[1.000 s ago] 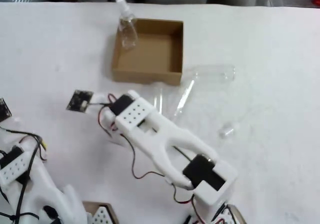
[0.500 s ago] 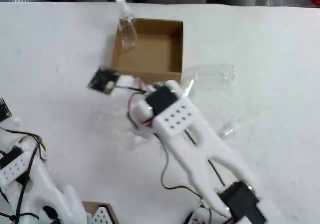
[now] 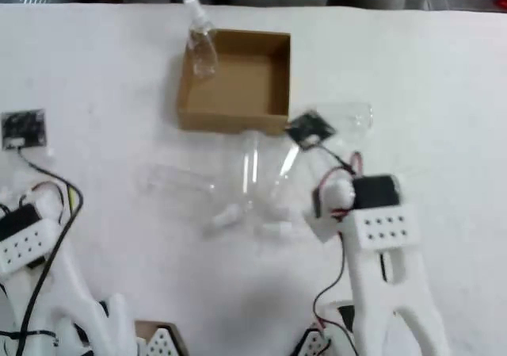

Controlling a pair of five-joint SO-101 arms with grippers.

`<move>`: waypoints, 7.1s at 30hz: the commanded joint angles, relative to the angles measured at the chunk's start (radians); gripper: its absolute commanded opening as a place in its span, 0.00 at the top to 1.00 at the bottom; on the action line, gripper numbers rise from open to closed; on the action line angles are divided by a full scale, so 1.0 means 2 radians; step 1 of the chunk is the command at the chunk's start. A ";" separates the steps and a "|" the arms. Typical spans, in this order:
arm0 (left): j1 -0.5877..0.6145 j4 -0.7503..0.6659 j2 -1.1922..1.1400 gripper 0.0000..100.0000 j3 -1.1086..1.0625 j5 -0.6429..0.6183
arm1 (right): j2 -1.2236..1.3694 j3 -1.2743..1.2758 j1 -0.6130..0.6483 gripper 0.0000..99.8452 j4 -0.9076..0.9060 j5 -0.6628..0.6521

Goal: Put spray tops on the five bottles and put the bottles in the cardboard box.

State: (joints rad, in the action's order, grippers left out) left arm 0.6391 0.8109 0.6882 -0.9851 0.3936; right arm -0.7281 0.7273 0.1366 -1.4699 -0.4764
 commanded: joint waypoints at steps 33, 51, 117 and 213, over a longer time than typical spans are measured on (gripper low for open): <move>-0.423 0.383 0.010 0.72 0.264 0.443 | -0.157 0.255 -0.455 0.98 0.151 -0.056; -0.404 0.190 0.010 0.70 0.162 0.516 | -0.157 0.274 -0.445 0.98 0.186 -0.056; -0.418 0.075 -0.467 0.57 0.358 0.391 | -0.157 0.278 -0.445 0.98 0.189 -0.057; -0.338 0.100 -0.343 0.71 0.193 -0.086 | -0.157 0.279 -0.448 0.98 0.189 -0.057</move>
State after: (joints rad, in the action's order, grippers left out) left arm -0.0222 1.0012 -0.0161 -0.6352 0.2355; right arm -1.0288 1.2919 -0.7595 -1.1047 -0.5792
